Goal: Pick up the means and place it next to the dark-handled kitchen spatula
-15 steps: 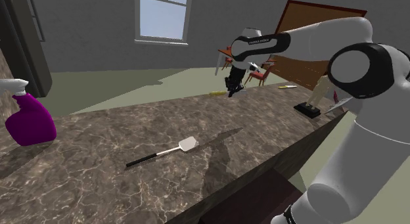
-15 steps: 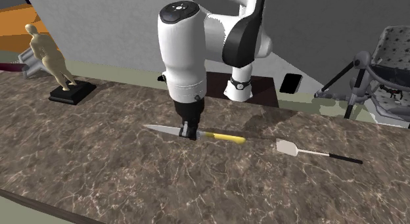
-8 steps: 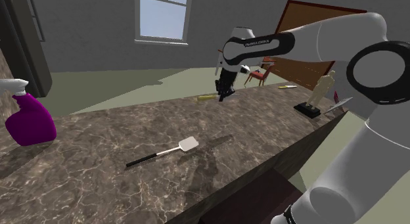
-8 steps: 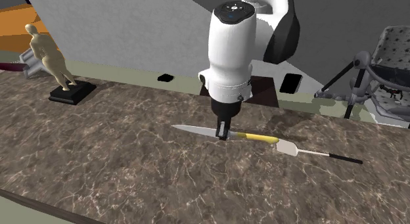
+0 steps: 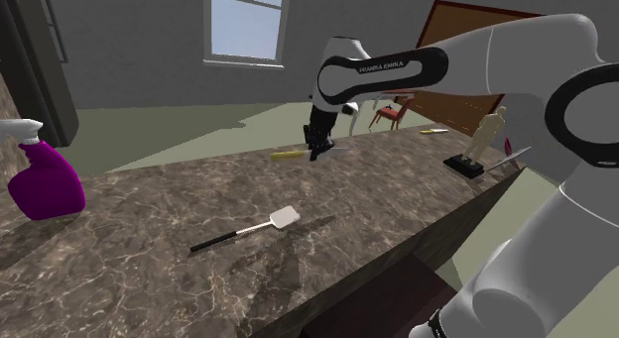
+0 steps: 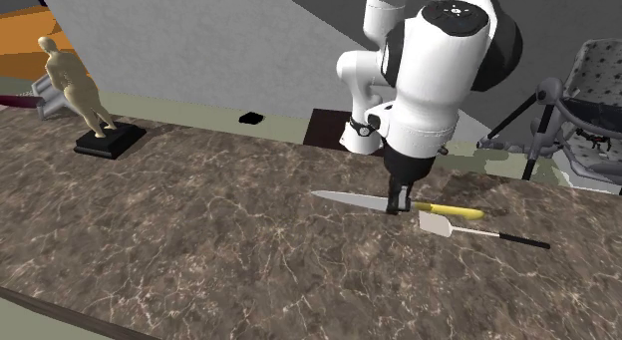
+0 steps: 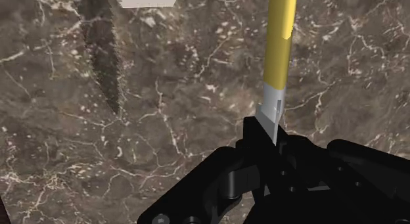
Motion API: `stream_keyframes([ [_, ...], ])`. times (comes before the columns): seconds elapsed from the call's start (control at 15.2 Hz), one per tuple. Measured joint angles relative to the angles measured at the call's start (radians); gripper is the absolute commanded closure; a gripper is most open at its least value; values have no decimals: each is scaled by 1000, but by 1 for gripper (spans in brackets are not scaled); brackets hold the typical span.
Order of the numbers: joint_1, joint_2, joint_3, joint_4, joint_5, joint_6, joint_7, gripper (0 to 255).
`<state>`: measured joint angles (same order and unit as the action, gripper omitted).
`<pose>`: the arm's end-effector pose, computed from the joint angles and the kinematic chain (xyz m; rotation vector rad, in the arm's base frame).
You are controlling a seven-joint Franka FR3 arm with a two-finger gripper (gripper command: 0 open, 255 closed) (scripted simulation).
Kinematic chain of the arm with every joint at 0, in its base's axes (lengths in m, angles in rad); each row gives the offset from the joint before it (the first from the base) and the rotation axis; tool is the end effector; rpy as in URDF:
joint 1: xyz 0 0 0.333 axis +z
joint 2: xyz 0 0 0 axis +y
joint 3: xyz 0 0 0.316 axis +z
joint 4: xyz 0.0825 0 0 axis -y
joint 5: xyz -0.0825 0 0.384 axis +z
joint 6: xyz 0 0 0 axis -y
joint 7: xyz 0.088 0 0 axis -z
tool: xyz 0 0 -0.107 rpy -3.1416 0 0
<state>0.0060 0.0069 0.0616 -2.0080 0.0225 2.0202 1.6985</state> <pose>0.5541 0.0388 0.4514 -2.1307 2.2850 0.0197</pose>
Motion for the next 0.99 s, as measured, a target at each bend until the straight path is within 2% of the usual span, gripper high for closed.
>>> stream_keyframes([
  [0.33, 56, -5, 57, -8, -1, 6, 113, 255],
  [0.99, 63, 42, 63, -89, -6, 132, 128, 255],
])
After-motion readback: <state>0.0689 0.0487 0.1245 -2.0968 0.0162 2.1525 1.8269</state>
